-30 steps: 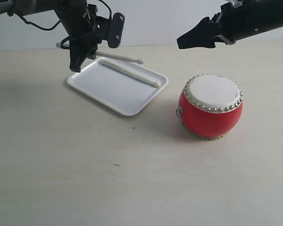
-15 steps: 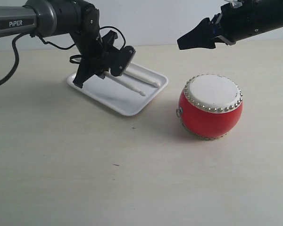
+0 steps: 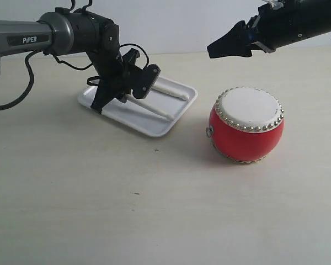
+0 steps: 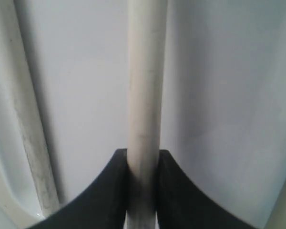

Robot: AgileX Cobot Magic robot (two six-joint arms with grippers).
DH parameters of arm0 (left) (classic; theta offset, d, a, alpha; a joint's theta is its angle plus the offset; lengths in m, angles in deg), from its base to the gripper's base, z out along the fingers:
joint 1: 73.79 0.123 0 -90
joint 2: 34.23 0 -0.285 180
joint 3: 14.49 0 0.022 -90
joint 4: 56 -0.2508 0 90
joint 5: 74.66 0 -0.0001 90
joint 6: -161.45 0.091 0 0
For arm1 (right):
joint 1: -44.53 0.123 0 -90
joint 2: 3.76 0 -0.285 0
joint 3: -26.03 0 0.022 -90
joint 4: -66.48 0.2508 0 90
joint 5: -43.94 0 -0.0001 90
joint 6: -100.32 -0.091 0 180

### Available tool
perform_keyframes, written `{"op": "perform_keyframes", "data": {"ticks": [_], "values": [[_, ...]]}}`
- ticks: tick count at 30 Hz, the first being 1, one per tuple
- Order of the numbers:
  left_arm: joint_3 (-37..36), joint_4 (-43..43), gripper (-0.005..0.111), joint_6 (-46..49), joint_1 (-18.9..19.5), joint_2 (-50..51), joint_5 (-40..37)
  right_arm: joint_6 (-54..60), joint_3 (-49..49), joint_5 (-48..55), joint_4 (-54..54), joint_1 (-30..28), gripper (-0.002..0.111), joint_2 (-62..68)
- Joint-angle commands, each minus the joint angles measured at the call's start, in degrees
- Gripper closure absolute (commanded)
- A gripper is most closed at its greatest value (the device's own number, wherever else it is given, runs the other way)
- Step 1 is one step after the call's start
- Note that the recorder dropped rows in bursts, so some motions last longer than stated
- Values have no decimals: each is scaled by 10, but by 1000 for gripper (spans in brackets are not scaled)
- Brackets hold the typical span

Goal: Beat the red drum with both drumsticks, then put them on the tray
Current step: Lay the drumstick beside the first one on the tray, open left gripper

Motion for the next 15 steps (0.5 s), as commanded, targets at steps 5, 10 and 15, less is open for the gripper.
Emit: {"op": "perform_keyframes", "data": {"ticks": [5,10,15], "values": [[2,9,107,-4,-4,-2,1,1,-3,0,4,0,30,-8],[2,9,103,-4,-4,-2,1,1,-3,0,4,0,30,-8],[2,9,79,-4,-4,-2,1,1,-3,0,14,0,30,-8]]}}
